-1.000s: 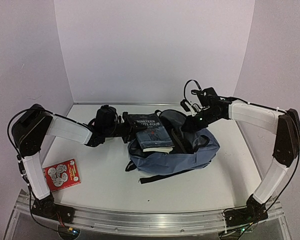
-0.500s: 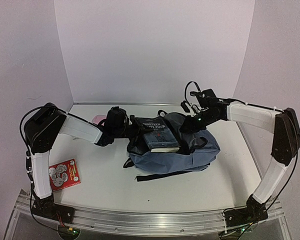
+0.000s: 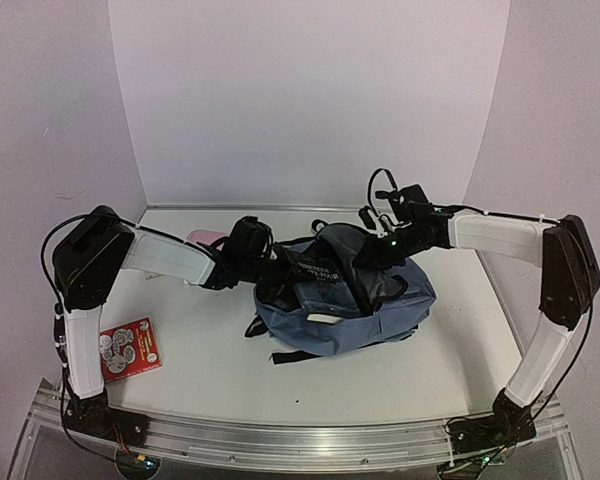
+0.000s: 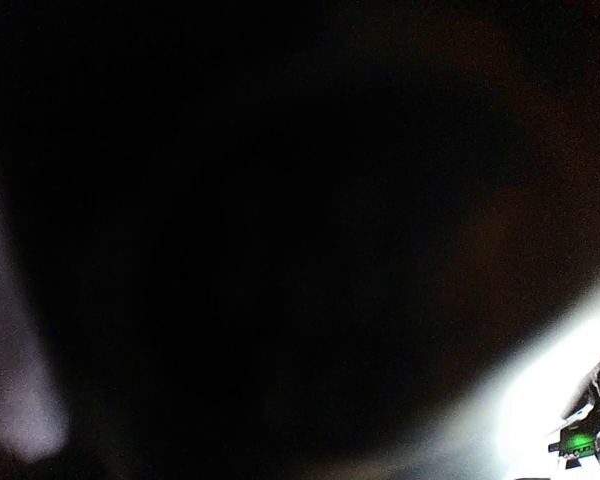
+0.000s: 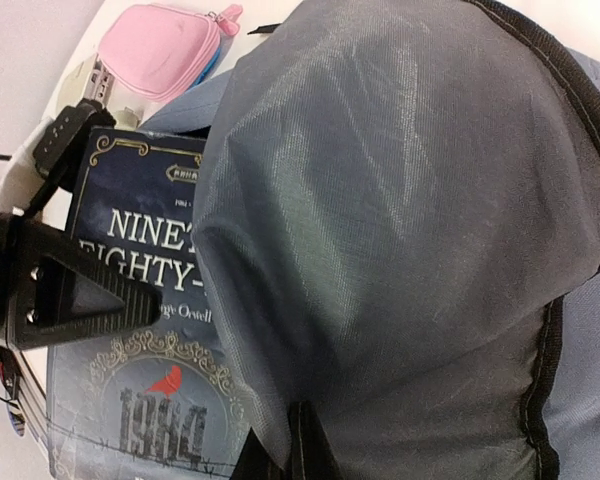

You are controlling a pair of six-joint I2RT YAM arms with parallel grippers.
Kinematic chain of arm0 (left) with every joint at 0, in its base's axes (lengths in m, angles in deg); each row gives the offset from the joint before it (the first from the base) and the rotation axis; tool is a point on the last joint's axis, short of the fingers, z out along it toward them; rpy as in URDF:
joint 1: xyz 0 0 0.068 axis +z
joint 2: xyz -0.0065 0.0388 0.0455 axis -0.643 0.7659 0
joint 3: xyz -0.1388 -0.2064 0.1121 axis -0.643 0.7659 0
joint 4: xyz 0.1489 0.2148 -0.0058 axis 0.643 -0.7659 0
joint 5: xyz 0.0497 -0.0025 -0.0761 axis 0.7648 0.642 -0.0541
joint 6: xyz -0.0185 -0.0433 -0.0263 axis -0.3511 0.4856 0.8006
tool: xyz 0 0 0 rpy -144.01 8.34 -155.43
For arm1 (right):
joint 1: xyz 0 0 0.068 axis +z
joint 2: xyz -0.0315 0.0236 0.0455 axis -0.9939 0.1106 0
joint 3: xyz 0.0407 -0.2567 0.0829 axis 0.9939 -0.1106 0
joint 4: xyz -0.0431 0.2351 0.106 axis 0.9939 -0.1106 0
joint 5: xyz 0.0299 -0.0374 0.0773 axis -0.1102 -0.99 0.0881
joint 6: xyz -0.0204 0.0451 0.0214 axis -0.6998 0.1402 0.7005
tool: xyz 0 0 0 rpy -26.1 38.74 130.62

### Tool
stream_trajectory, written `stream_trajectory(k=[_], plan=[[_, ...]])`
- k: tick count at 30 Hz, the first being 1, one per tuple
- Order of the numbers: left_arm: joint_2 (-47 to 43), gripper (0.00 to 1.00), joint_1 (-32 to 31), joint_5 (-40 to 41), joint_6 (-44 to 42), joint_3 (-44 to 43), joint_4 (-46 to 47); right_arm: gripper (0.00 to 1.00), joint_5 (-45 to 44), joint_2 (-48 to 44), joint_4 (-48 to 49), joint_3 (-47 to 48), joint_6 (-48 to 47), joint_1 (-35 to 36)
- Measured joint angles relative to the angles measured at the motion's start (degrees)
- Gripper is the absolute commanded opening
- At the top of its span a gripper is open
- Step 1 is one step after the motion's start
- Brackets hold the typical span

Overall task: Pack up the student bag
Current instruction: Place the book in the student bag.

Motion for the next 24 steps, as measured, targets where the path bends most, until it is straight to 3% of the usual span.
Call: stream_trajectory(k=[5, 12, 14, 18, 21, 24], plan=[[0.76, 0.00, 0.41, 0.48, 0.06, -1.15, -2.47, 0.00, 1.03, -0.01, 1.69, -1.77, 0.43, 0.03], [11.35, 0.01, 0.61, 1.82, -0.27, -17.08, -4.50, 0.00, 1.55, -0.04, 2.53, -2.23, 0.64, 0.24], [12.39, 0.11, 0.69, 1.68, -0.29, -18.12, -5.29, 0.00, 1.51, -0.04, 2.56, -2.23, 0.60, 0.26], [12.39, 0.46, 0.71, 1.92, -1.80, -18.12, -8.46, 0.01, 1.51, -0.04, 2.53, -2.21, 0.54, 0.26], [12.37, 0.92, 0.70, 1.98, -3.27, -18.57, -14.08, 0.02, 1.51, -0.04, 2.53, -2.21, 0.48, 0.26], [11.93, 1.00, 0.48, 2.07, -5.40, -19.21, -21.32, 0.03, 1.53, -0.04, 2.53, -2.21, 0.47, 0.26]])
